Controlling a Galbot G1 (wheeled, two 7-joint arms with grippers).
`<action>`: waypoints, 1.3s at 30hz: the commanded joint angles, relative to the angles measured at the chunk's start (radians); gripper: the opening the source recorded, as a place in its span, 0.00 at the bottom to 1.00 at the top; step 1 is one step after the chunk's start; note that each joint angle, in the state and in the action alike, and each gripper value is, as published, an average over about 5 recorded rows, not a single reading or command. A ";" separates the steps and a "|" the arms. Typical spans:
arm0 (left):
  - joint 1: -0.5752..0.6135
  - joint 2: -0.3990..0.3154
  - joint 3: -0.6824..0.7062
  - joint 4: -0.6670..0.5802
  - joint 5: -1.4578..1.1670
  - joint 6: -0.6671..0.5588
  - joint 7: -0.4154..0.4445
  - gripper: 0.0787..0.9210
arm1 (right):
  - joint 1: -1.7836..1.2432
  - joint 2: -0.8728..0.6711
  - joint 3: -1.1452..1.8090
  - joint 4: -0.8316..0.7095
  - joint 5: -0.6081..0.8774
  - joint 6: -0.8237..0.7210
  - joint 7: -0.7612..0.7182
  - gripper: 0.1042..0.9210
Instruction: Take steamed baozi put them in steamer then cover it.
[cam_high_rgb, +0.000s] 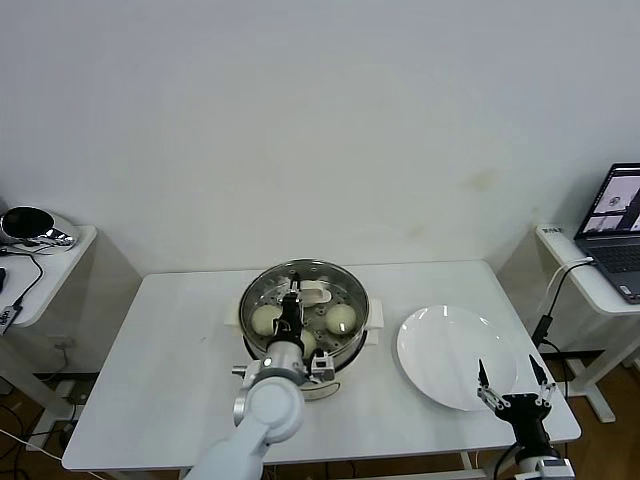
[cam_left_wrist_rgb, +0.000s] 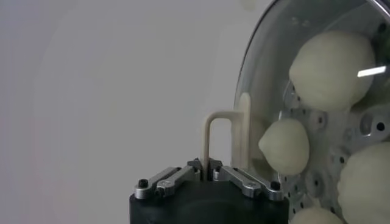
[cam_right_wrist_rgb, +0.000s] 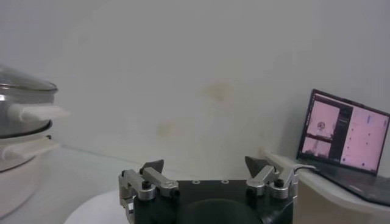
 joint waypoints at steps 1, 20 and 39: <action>0.012 -0.010 0.007 -0.004 0.005 -0.006 0.003 0.08 | 0.000 0.000 0.000 -0.003 -0.001 0.001 -0.001 0.88; 0.209 0.091 -0.059 -0.296 -0.140 -0.037 -0.096 0.56 | -0.002 -0.007 -0.005 -0.009 -0.001 0.004 -0.002 0.88; 0.837 0.038 -0.674 -0.446 -1.596 -0.587 -0.521 0.88 | 0.006 -0.034 -0.097 -0.010 0.054 0.007 -0.011 0.88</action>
